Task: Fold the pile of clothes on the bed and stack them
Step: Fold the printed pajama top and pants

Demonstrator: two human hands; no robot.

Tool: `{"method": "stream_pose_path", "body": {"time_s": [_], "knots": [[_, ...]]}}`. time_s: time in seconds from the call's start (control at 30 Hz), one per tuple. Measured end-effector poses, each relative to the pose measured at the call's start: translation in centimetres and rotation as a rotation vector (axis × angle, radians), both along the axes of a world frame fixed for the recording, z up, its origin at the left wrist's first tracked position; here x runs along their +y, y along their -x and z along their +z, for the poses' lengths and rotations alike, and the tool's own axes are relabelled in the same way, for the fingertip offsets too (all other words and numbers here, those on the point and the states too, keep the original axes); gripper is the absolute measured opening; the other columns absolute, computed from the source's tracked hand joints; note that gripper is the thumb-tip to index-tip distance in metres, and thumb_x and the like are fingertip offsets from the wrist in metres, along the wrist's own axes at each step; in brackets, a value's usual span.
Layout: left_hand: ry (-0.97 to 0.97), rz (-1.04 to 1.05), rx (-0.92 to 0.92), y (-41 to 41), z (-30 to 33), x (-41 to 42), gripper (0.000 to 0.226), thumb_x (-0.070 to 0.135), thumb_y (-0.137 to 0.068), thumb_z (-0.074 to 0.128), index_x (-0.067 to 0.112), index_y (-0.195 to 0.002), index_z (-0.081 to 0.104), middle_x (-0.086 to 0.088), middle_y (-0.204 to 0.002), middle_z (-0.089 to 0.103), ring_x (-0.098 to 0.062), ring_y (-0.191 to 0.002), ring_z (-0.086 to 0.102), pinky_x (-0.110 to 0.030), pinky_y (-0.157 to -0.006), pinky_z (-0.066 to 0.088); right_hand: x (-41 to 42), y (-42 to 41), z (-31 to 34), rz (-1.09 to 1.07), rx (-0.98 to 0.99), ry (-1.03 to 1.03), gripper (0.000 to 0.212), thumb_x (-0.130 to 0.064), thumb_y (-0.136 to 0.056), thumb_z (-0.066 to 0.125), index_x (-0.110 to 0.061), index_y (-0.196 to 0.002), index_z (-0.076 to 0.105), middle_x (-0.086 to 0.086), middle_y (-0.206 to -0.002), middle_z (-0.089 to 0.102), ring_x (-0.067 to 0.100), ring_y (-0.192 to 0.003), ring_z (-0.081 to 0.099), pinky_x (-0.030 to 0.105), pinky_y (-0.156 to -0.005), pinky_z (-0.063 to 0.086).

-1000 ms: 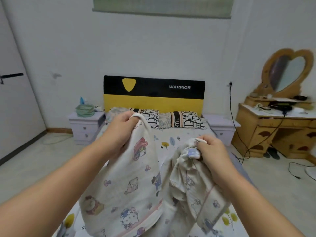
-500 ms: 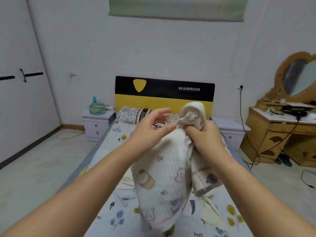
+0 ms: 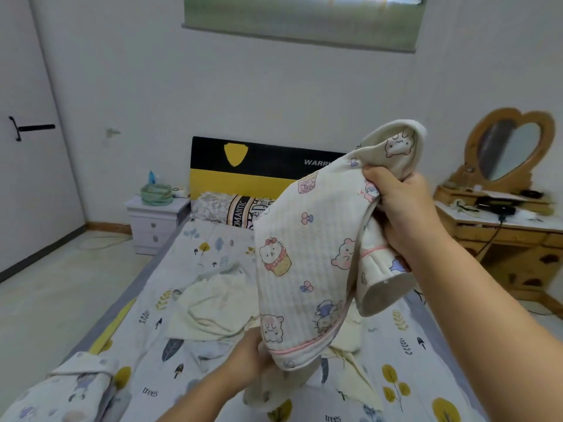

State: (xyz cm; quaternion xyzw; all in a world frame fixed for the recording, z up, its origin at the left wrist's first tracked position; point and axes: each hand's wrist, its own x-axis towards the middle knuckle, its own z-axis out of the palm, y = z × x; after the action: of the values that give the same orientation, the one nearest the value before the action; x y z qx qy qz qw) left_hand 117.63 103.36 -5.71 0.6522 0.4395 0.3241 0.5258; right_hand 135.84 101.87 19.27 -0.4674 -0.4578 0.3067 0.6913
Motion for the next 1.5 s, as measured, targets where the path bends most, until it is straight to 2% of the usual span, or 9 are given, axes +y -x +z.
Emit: {"method": "stream_pose_path", "body": {"time_s": [0.17,0.43,0.6,0.77,0.9,1.13,1.27,1.4,1.5], "knots": [[0.003,0.225,0.095,1.9,1.3,1.7,0.019,0.008,-0.095,0.040,0.009,-0.092,0.059,-0.007,-0.093,0.064,-0.018,-0.086,0.060,-0.029,-0.075,0.049,-0.7,-2.6,-1.9,-0.071,-0.096,0.108,0.008,-0.016,-0.082,0.064,-0.008,-0.081,0.067,0.014,-0.084,0.071,0.024,-0.078,0.068,0.036,-0.071,0.055],[-0.117,0.230,0.000,4.1,12.3,3.3,0.022,0.018,-0.094,0.046,0.022,-0.076,0.057,0.003,-0.057,0.060,-0.011,-0.048,0.053,-0.023,-0.044,0.036,-0.6,-4.4,-11.6,-0.190,-0.569,0.470,0.017,-0.016,-0.080,0.065,0.001,-0.083,0.064,0.021,-0.082,0.067,0.035,-0.081,0.062,0.039,-0.070,0.049],[-0.017,0.232,-0.306,1.8,15.5,2.5,0.014,0.017,-0.094,0.048,0.018,-0.085,0.058,0.000,-0.062,0.066,-0.010,-0.049,0.060,-0.020,-0.040,0.044,-1.1,-0.8,-15.4,0.029,-0.774,0.596,0.005,-0.020,-0.080,0.063,-0.021,-0.082,0.058,-0.001,-0.080,0.063,0.021,-0.079,0.059,0.030,-0.069,0.047],[0.023,0.317,-0.512,0.0,17.5,1.9,0.015,0.010,-0.095,0.043,0.014,-0.088,0.056,-0.007,-0.071,0.066,-0.014,-0.054,0.060,-0.025,-0.049,0.046,-1.9,3.2,-15.3,0.348,-0.413,0.554,0.035,-0.036,-0.089,0.058,-0.029,-0.122,0.050,-0.009,-0.114,0.060,0.003,-0.100,0.058,0.016,-0.073,0.049],[-0.022,0.340,-0.614,-0.3,18.8,2.0,0.024,0.007,-0.094,0.042,0.015,-0.079,0.060,-0.006,-0.072,0.065,-0.014,-0.057,0.060,-0.025,-0.050,0.047,-2.7,5.1,-13.5,0.646,0.248,0.435,0.053,-0.050,-0.082,0.052,-0.017,-0.124,0.057,0.003,-0.113,0.069,0.016,-0.105,0.065,0.026,-0.079,0.055],[0.040,0.299,-0.317,0.3,16.3,2.0,0.012,0.018,-0.095,0.046,0.012,-0.103,0.053,-0.006,-0.084,0.062,-0.011,-0.061,0.059,-0.020,-0.045,0.043,-2.3,6.0,-11.3,0.271,-0.282,0.267,0.009,-0.002,-0.084,0.059,-0.007,-0.084,0.067,0.015,-0.084,0.071,0.030,-0.078,0.067,0.045,-0.073,0.055],[0.057,0.248,-0.178,0.9,15.4,1.1,0.063,0.053,-0.088,0.050,0.023,-0.138,0.026,-0.006,-0.126,0.050,-0.010,-0.084,0.058,-0.028,-0.063,0.051,-2.0,4.5,-9.2,0.224,-0.374,0.273,0.007,0.000,-0.081,0.059,-0.002,-0.083,0.066,0.019,-0.079,0.070,0.027,-0.070,0.065,0.044,-0.068,0.054],[-0.382,-0.033,0.056,1.4,15.7,-1.8,0.114,0.084,-0.043,0.062,0.049,-0.139,0.011,0.027,-0.135,0.017,0.013,-0.108,0.041,-0.021,-0.091,0.044,-1.7,3.6,-7.5,0.240,-0.404,0.294,0.010,-0.002,-0.081,0.062,-0.010,-0.082,0.068,0.008,-0.071,0.071,0.019,-0.061,0.067,0.029,-0.056,0.055],[-0.581,0.068,0.099,1.2,16.3,-1.7,0.044,0.032,-0.075,0.074,0.045,-0.109,0.050,0.013,-0.114,0.050,-0.008,-0.102,0.056,-0.027,-0.080,0.052,-1.6,3.0,-7.0,0.277,-0.413,0.299,0.011,-0.003,-0.081,0.062,-0.013,-0.081,0.067,0.003,-0.064,0.071,0.013,-0.054,0.066,0.022,-0.048,0.051]]}}
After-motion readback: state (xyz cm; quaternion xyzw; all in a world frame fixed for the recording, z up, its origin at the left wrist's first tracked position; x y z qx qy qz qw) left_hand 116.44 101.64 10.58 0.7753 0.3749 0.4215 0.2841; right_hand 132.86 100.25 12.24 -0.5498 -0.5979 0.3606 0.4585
